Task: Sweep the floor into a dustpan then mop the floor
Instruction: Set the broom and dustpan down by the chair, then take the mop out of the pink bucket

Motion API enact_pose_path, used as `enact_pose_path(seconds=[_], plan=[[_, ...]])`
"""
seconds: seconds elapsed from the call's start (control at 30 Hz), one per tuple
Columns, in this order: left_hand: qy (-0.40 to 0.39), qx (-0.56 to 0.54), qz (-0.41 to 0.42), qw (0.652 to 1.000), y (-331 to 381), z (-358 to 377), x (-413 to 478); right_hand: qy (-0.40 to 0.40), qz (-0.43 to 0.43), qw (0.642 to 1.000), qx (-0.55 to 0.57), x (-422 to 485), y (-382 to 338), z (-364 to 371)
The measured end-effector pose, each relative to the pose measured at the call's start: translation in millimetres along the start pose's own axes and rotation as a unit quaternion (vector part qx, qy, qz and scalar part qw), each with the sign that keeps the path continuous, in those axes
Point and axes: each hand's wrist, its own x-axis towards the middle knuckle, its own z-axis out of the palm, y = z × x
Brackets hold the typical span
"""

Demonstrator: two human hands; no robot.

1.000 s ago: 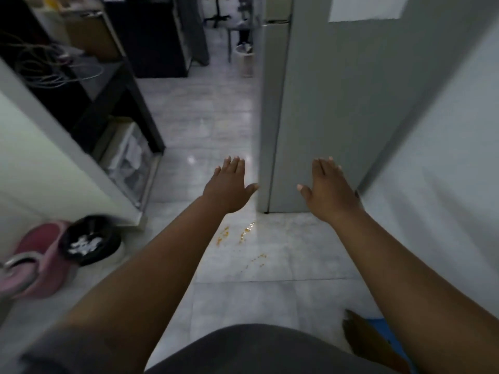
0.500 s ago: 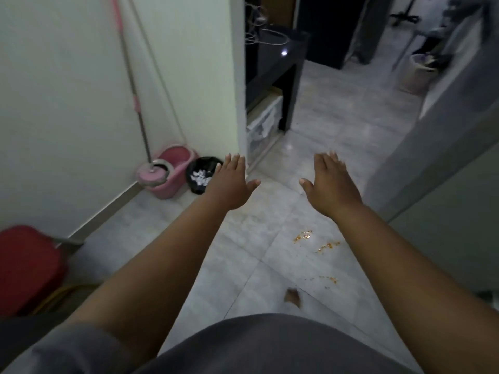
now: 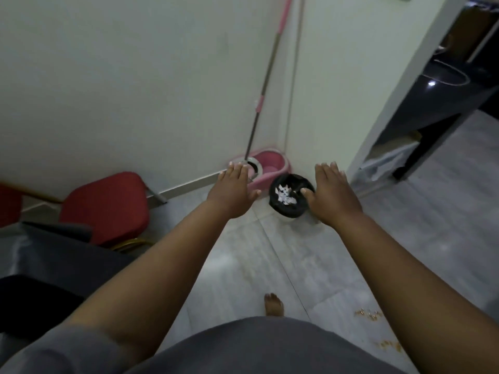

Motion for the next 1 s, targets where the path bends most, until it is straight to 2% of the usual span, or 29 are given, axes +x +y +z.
enact_pose_path(seconds=[0.2,0.53,0.73,1.0], plan=[[-0.012,0.023,-0.063,0.998,-44,-19,61,-0.026,-0.046,0.998,0.032,104,-14,18],[-0.024,0.003,-0.139,0.99,-115,-9,119,-0.069,-0.126,0.99,0.012,221,-57,47],[-0.051,-0.018,-0.114,0.992,-154,-6,198,-0.073,-0.126,0.989,-0.005,298,-84,67],[-0.044,-0.021,-0.038,0.998,-211,-52,331,-0.075,-0.08,0.993,-0.039,407,-109,65]])
